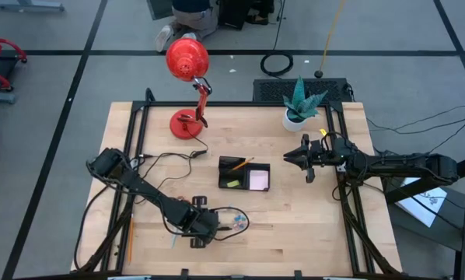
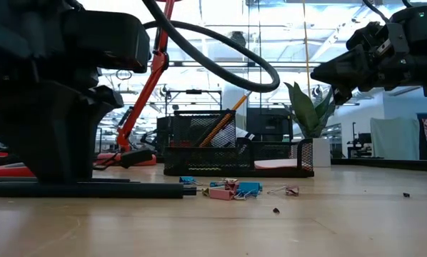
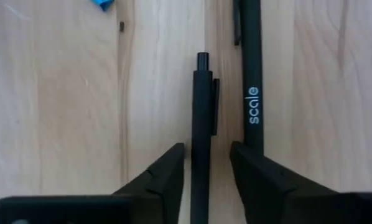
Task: Pick and place office supplies into organizer
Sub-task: Put the black pen into the black desk organizer
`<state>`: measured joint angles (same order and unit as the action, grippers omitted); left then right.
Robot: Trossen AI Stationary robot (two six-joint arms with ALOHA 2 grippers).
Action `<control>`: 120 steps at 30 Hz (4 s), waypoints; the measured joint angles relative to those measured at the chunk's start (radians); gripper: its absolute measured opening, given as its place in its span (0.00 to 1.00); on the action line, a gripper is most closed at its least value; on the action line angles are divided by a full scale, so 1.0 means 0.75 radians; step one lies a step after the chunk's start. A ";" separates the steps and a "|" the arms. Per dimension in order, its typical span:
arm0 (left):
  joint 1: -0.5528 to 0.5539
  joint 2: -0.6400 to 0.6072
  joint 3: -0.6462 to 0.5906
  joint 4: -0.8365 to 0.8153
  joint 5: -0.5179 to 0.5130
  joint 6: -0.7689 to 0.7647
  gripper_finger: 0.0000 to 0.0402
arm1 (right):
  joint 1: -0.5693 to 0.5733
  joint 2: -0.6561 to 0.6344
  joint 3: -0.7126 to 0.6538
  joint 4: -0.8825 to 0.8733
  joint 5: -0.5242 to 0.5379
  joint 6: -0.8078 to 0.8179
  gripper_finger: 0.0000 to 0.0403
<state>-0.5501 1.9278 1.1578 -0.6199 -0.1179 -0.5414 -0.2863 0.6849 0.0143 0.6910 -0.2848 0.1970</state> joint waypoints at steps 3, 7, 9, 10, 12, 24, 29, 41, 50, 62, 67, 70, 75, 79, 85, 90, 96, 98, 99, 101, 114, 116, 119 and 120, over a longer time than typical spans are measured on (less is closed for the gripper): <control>0.002 0.001 -0.002 0.019 0.008 0.041 0.24 | 0.000 0.000 0.000 0.000 0.000 0.000 0.15; 0.003 0.002 -0.003 0.053 0.005 0.107 0.12 | 0.000 0.000 0.000 0.000 0.000 0.000 0.15; 0.002 0.001 -0.004 0.062 0.001 0.128 0.06 | 0.000 0.000 0.000 0.000 0.000 0.000 0.15; 0.003 0.001 -0.004 0.066 0.000 0.134 0.04 | 0.000 0.000 0.000 0.000 0.000 0.000 0.15; 0.003 0.001 -0.004 0.080 -0.003 0.141 0.03 | 0.000 0.000 0.000 0.000 0.000 0.000 0.15; -0.011 0.005 0.038 0.115 -0.078 0.245 0.05 | 0.000 0.000 0.000 0.000 0.000 0.000 0.15; -0.008 0.014 0.085 0.137 -0.088 0.296 0.03 | 0.000 -0.001 0.000 0.000 0.000 0.000 0.15; -0.006 0.009 0.296 0.029 -0.262 0.506 0.02 | 0.000 -0.001 0.000 0.000 0.000 0.000 0.15; 0.107 -0.013 0.532 0.065 -0.472 0.878 0.06 | 0.000 -0.001 0.000 0.000 -0.001 0.030 0.15; 0.440 -0.301 0.420 0.376 -0.053 1.140 0.05 | 0.000 0.000 0.000 0.001 -0.002 0.001 0.15; 0.565 -0.378 0.262 0.482 0.014 1.163 0.02 | 0.000 0.000 0.000 -0.004 -0.004 0.001 0.15; 0.649 -0.407 0.150 0.635 0.116 1.162 0.04 | 0.000 0.001 0.000 -0.038 -0.005 -0.003 0.15; 0.793 -0.424 -0.084 0.973 0.373 1.167 0.04 | 0.000 0.002 0.000 -0.065 0.002 -0.045 0.15; 0.900 -0.428 -0.274 1.282 0.528 1.074 0.03 | 0.000 0.002 0.000 -0.071 0.016 -0.075 0.15; 0.936 -0.428 -0.437 1.454 0.553 1.034 0.04 | -0.001 0.001 0.000 -0.071 0.072 -0.071 0.15; 0.922 -0.428 -0.493 1.489 0.549 1.059 0.04 | 0.000 0.002 0.000 -0.070 0.082 -0.071 0.15; 0.948 -0.425 -0.549 1.552 0.475 0.999 0.05 | 0.000 0.002 0.000 -0.070 0.172 -0.070 0.15; 0.953 -0.425 -0.580 1.631 0.473 0.925 0.03 | -0.001 0.002 0.000 -0.070 0.174 -0.070 0.15; 0.953 -0.425 -0.597 1.667 0.470 0.892 0.03 | 0.000 0.002 0.000 -0.070 0.173 -0.070 0.15; 0.948 -0.425 -0.634 1.712 0.429 0.838 0.02 | 0.000 0.002 0.000 -0.070 0.173 -0.070 0.15; 0.847 -0.424 -0.747 1.913 0.160 0.673 0.03 | 0.000 0.002 0.000 -0.053 0.171 -0.052 0.15; 0.834 -0.406 -0.748 1.910 0.112 0.663 0.04 | 0.000 0.001 0.000 -0.037 0.171 -0.036 0.15; 0.825 -0.362 -0.749 1.942 0.074 0.632 0.05 | 0.000 0.001 0.000 -0.020 0.171 -0.034 0.15; 0.823 -0.344 -0.749 1.975 0.073 0.621 0.05 | 0.000 0.001 0.000 -0.019 0.171 -0.034 0.15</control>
<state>0.0673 1.6699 0.5964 0.8617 -0.0634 -0.0755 -0.2863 0.6857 0.0143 0.6768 -0.1567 0.1715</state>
